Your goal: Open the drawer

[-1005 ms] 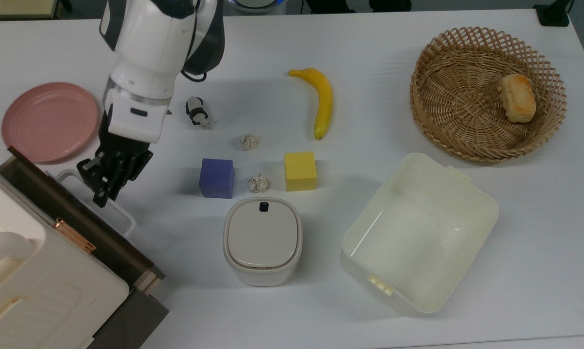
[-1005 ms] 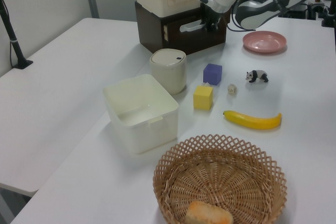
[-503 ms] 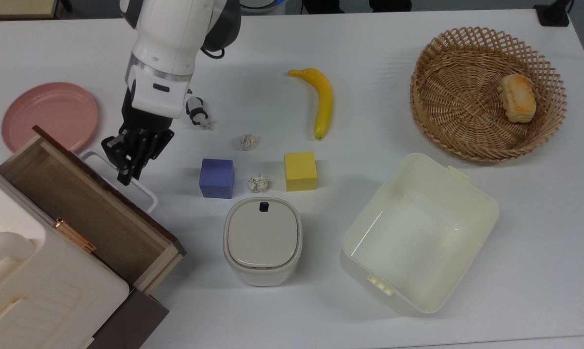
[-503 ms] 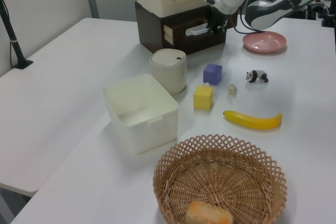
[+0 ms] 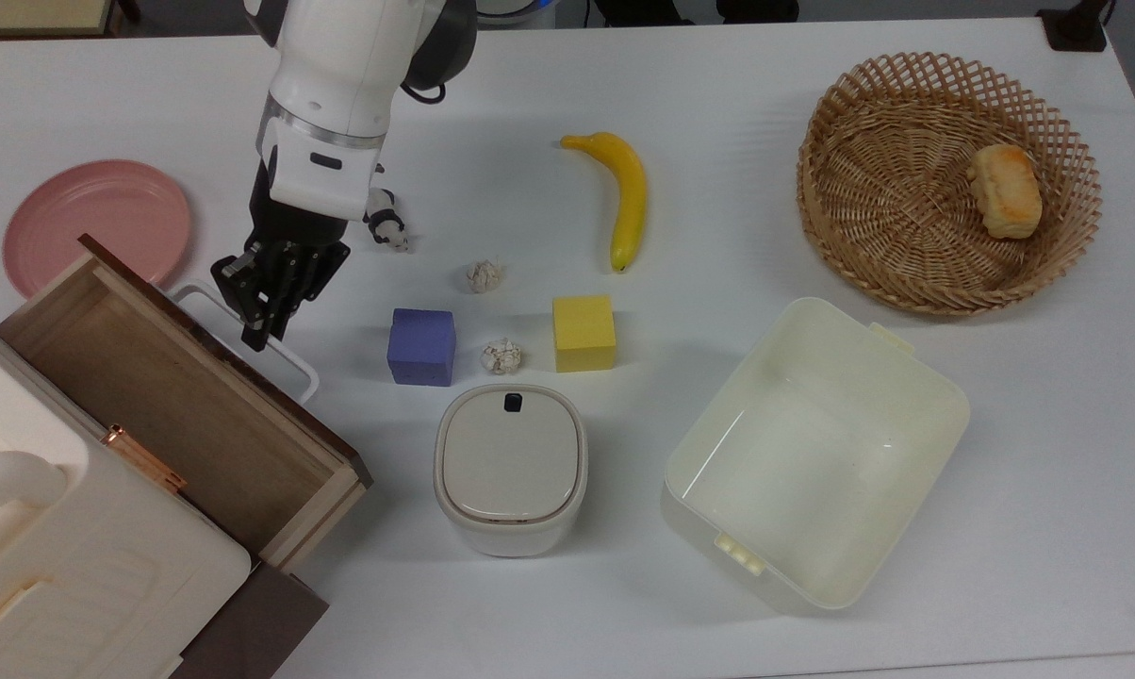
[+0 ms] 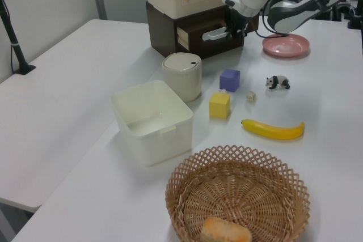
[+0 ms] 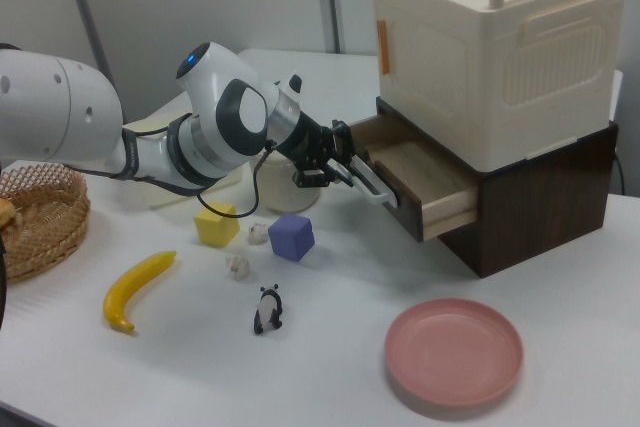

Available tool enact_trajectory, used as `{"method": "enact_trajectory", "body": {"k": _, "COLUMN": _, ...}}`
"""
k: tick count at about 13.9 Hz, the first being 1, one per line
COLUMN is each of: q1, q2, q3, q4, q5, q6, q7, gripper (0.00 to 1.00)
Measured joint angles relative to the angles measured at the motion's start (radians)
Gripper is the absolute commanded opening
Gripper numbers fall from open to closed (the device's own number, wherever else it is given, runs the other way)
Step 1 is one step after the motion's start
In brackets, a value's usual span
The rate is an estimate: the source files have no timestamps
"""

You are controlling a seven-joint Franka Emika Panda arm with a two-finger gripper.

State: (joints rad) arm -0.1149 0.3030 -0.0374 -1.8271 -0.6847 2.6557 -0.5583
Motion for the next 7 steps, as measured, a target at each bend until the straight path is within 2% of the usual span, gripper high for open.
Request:
{"method": "enact_trajectory", "body": {"k": 1, "q1": 0.001, "q2": -0.001, "q3": 0.002, "q4": 0.0, "q5": 0.0, "q6": 0.0, "q7": 0.0, "gripper": 0.77}}
{"method": "enact_trajectory", "body": {"k": 4, "q1": 0.004, "q2": -0.007, "q3": 0.012, "q4": 0.0, "q5": 0.001, "q6": 0.0, "q7": 0.006, "gripper": 0.91}}
{"method": "enact_trajectory", "body": {"k": 5, "q1": 0.004, "q2": -0.011, "q3": 0.012, "q4": 0.0, "q5": 0.001, "q6": 0.0, "q7": 0.013, "gripper": 1.0}}
{"method": "enact_trajectory", "body": {"k": 7, "q1": 0.005, "q2": -0.018, "q3": 0.013, "q4": 0.0, "q5": 0.001, "q6": 0.0, "q7": 0.051, "gripper": 1.0}}
